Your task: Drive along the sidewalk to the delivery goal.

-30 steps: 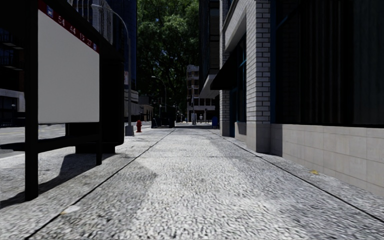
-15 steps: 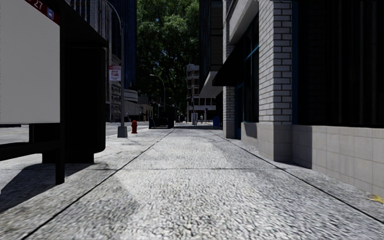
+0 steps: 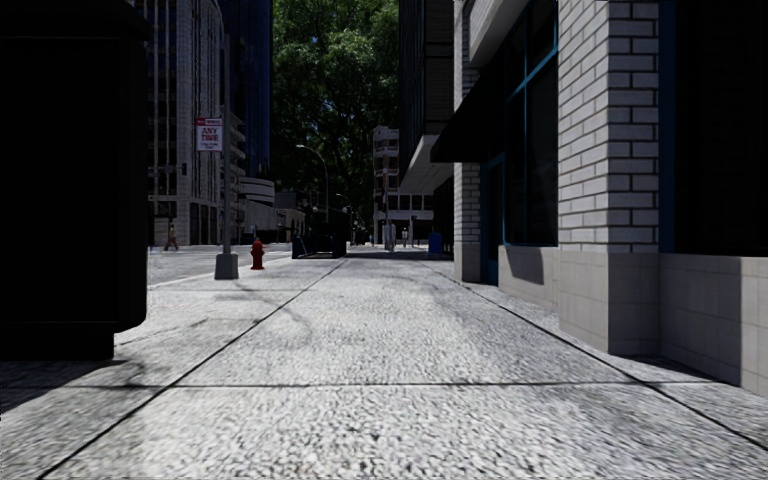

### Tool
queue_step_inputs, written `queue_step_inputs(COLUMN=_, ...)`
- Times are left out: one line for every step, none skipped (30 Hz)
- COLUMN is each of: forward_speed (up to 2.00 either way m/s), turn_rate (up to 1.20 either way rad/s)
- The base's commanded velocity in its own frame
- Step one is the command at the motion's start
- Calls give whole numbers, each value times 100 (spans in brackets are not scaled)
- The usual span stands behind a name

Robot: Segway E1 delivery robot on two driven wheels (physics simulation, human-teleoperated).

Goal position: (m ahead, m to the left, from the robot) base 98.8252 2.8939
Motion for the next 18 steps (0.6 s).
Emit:
queue_step_inputs(forward_speed=200, turn_rate=0)
queue_step_inputs(forward_speed=200, turn_rate=0)
queue_step_inputs(forward_speed=200, turn_rate=0)
queue_step_inputs(forward_speed=200, turn_rate=0)
queue_step_inputs(forward_speed=200, turn_rate=0)
queue_step_inputs(forward_speed=200, turn_rate=0)
queue_step_inputs(forward_speed=200, turn_rate=0)
queue_step_inputs(forward_speed=200, turn_rate=0)
queue_step_inputs(forward_speed=200, turn_rate=0)
queue_step_inputs(forward_speed=200, turn_rate=0)
queue_step_inputs(forward_speed=200, turn_rate=0)
queue_step_inputs(forward_speed=200, turn_rate=0)
queue_step_inputs(forward_speed=200, turn_rate=0)
queue_step_inputs(forward_speed=200, turn_rate=0)
queue_step_inputs(forward_speed=200, turn_rate=0)
queue_step_inputs(forward_speed=200, turn_rate=0)
queue_step_inputs(forward_speed=200, turn_rate=0)
queue_step_inputs(forward_speed=200, turn_rate=0)
